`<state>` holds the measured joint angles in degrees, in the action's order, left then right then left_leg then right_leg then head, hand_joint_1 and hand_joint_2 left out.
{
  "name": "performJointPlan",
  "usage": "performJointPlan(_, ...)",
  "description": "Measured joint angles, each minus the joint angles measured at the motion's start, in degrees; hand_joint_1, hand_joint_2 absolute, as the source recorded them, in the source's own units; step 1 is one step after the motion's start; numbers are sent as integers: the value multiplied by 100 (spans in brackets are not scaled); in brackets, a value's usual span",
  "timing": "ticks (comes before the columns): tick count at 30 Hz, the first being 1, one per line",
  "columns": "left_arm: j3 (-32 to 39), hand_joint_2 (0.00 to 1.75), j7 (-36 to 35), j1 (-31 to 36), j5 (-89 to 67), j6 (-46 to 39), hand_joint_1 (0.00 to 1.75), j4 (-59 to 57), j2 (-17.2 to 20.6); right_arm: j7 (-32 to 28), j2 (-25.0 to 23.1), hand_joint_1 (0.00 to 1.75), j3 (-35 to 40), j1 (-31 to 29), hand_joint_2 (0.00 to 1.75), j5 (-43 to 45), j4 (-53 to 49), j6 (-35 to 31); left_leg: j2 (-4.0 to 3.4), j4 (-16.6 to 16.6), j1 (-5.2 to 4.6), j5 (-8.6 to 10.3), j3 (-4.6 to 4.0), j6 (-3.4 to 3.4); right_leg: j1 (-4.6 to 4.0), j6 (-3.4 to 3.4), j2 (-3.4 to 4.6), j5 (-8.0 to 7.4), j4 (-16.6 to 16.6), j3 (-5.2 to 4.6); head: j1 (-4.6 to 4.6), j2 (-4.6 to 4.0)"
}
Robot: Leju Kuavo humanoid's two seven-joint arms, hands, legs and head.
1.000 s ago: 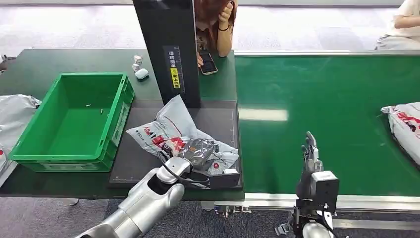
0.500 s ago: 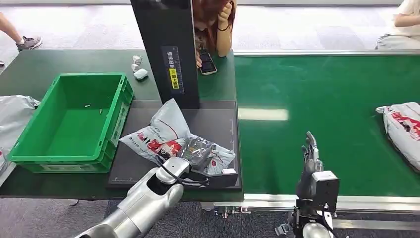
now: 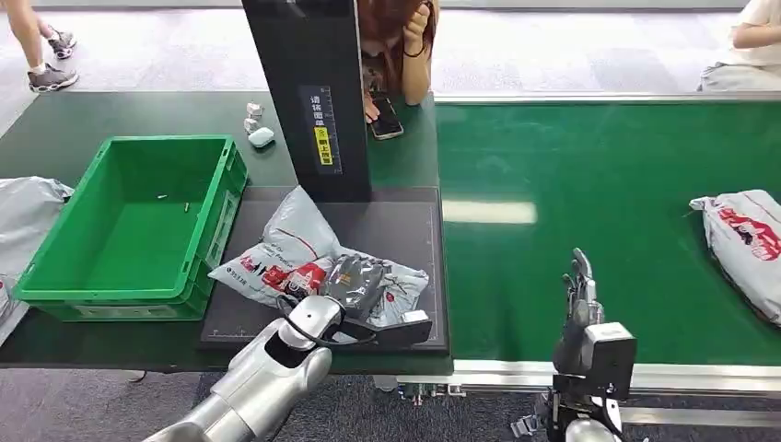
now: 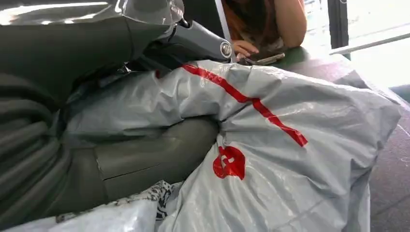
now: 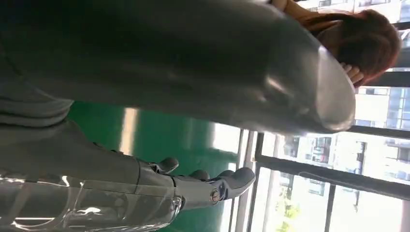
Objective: Moved the parcel from conveyor to table for the left to box.
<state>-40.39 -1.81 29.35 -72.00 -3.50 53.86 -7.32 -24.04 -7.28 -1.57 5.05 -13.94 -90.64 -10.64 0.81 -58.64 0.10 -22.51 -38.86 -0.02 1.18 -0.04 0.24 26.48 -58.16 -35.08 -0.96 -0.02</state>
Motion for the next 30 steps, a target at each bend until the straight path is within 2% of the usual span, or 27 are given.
performJointPlan(5,22,175,15,-14,-33,-180,175,6,9,0,-2,0,0,11,0,0,-17,4,0,0,0,0,0,0,0,0,0,0,0,0,0,0)
performJointPlan(12,352,175,251,-336,-639,-2007,175,432,266,-26,-20,0,-17,27,0,63,-39,52,-3,0,1,0,-9,-1,-1,-1,1,2,-3,-10,0,0)
performJointPlan(19,476,175,752,-532,-942,-3075,175,699,607,-177,-20,0,-18,-118,0,299,111,13,-1,0,4,-7,-16,8,2,-4,-1,10,-3,-14,0,0)
performJointPlan(30,662,175,977,-606,-977,-3558,175,1230,920,-308,13,0,39,-375,0,496,470,-87,-2,0,3,-7,-21,9,6,-3,-1,10,-3,-20,0,0)
